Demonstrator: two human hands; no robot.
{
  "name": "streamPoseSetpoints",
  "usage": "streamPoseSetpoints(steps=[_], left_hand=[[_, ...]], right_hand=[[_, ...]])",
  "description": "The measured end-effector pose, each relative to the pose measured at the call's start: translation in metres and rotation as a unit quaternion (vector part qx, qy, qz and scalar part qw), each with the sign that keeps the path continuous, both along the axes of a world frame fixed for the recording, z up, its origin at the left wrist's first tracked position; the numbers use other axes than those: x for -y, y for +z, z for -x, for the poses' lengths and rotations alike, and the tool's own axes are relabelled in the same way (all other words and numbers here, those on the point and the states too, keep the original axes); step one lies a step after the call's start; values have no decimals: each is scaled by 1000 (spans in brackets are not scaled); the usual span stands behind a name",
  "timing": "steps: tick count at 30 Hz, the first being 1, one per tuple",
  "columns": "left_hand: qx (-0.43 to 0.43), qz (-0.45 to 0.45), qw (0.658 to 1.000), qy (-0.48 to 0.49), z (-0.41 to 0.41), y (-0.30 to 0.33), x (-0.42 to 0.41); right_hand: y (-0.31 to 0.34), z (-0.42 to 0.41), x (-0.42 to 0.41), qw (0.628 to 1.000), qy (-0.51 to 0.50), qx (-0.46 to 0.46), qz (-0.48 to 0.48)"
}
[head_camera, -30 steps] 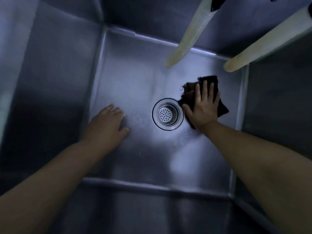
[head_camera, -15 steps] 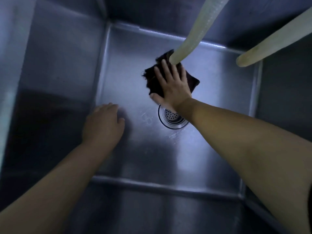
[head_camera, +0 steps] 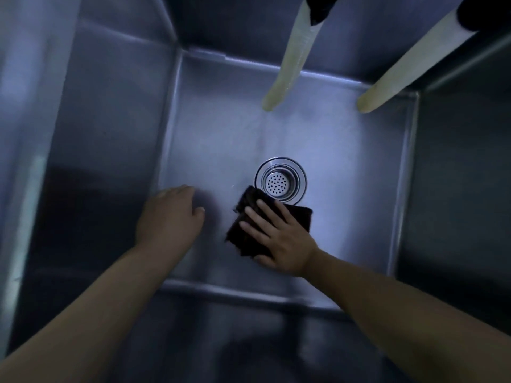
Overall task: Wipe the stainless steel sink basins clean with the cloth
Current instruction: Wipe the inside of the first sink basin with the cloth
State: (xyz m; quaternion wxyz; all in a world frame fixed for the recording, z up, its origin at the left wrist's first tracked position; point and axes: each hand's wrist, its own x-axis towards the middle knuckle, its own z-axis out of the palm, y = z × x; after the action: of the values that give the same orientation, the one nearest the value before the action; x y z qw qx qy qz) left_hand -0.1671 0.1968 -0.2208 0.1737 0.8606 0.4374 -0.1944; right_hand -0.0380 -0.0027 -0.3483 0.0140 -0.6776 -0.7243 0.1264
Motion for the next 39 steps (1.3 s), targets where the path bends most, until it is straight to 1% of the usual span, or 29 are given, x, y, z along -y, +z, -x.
streamPoseSetpoints(steps=[4,7,9,11,14,16,18,20,24,28,31,34,39], left_hand=[[-3,22,999,-44,3,4,4],[1,36,998,-48,0,21,-1],[32,-6,993,-114,-1,40,-9],[57,-77,978,-187,-1,60,-20],[36,-137,954,-266,2,84,-44],[43,-184,937,-294,10,90,-61],[53,-219,924,-309,19,94,-75],[77,-237,918,-309,27,96,-85],[84,-232,918,-312,38,90,-97],[85,-217,928,-291,37,88,-100],[75,-221,926,-298,37,88,-100],[67,-234,920,-306,36,87,-100],[46,-250,909,-332,34,85,-99]], right_hand=[[2,-41,39,999,-37,10,2],[5,-70,42,994,-106,28,16],[9,-87,31,983,-177,39,24],[12,-104,12,970,-234,51,35],[14,-126,-27,955,-286,53,60],[14,-136,-61,949,-305,52,62],[15,-138,-96,949,-304,56,65],[15,-127,-123,955,-283,60,70],[13,-79,-139,977,-190,81,53],[9,-21,-144,995,-90,36,39],[10,5,-172,997,-51,25,58],[10,5,-216,996,-59,27,66],[9,-39,-276,988,-146,31,42]])
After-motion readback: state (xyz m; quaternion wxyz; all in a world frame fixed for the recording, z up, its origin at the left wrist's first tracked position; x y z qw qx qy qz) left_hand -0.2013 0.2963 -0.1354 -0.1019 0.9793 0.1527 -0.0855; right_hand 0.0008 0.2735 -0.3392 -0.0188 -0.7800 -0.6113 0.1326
